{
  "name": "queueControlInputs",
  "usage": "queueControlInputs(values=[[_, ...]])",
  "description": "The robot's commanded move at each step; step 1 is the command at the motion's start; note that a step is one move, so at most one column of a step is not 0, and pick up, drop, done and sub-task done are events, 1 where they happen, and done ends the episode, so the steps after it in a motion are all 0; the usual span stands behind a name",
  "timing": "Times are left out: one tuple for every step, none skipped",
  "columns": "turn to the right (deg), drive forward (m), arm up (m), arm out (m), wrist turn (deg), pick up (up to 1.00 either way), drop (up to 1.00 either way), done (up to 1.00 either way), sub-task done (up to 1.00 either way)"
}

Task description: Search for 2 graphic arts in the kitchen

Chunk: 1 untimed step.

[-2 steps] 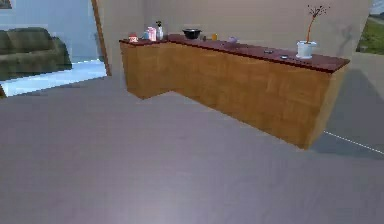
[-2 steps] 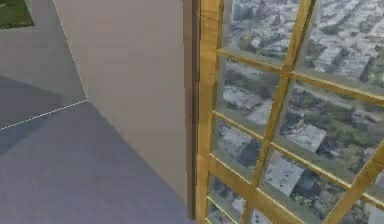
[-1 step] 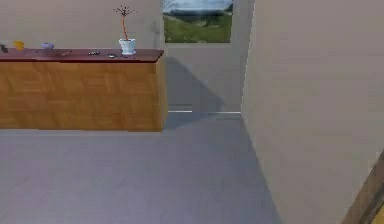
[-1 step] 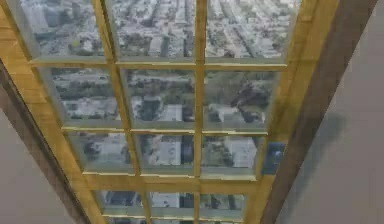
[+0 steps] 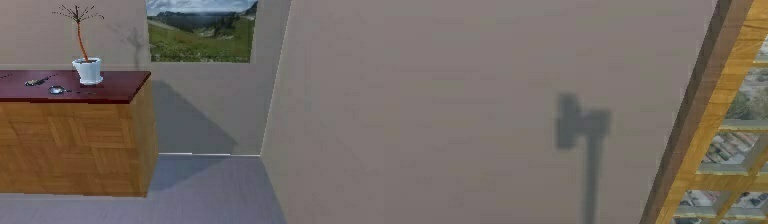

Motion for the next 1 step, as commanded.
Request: queueControlInputs(values=[[3.0, 0.00, 0.00, 0.00, 0.0, 0.00, 0.00, 0.00, 0.00]])
